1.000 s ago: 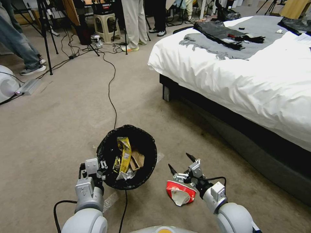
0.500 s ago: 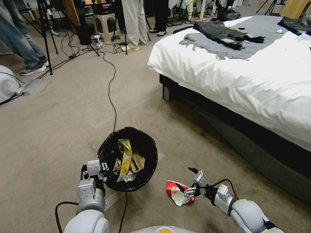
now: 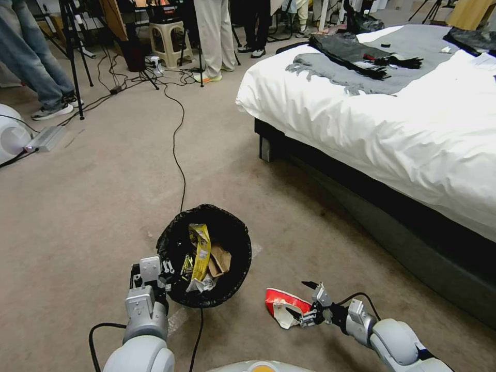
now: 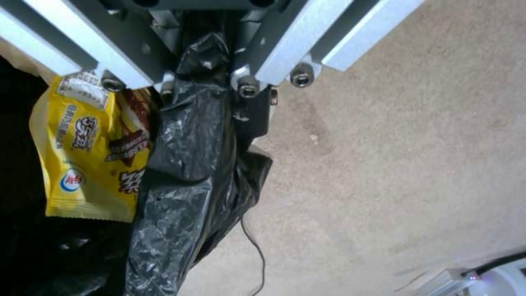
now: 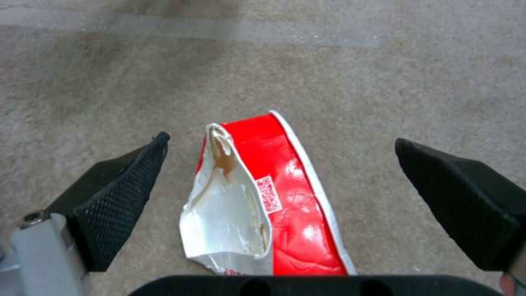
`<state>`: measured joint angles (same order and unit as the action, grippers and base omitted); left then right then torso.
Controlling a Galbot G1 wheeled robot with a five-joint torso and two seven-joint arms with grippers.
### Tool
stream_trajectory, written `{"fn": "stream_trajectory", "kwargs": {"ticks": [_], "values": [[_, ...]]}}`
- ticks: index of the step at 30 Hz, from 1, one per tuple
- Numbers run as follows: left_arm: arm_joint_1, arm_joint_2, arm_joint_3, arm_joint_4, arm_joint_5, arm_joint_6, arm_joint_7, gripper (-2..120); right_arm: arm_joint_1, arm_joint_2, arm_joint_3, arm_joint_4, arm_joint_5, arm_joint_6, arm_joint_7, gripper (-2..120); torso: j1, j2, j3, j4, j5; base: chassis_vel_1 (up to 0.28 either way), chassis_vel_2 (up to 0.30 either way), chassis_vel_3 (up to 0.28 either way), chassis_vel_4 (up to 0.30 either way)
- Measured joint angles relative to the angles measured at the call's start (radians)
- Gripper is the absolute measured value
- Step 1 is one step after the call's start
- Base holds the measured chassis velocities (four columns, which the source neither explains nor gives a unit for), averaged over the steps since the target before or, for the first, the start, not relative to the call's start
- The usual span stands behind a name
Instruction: Pick up the trash bin, then pick up the garbage from the floor and place it into the trash bin.
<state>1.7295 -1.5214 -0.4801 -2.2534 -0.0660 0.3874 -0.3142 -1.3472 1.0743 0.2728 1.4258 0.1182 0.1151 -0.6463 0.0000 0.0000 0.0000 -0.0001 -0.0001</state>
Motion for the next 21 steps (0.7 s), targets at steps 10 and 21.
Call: {"fn": "stream_trajectory", "kwargs": {"ticks": [10, 21], "values": [[0.006, 0.004, -0.005, -0.009, 0.0, 0.001, 0.0, 0, 0.031, 0.044, -0.007, -0.064, -0.021, 0.016, 0.0, 100, 0.0, 0.0, 0.0, 0.0001, 0.0001, 0.0, 0.0, 0.0, 0.0], [0.012, 0.002, -0.004, -0.02, 0.005, 0.002, -0.001, 0, 0.049, 0.071, -0.009, -0.129, -0.037, 0.036, 0.007, 99, 0.0, 0.0, 0.0, 0.0001, 0.0001, 0.0, 0.0, 0.0, 0.0]]}}
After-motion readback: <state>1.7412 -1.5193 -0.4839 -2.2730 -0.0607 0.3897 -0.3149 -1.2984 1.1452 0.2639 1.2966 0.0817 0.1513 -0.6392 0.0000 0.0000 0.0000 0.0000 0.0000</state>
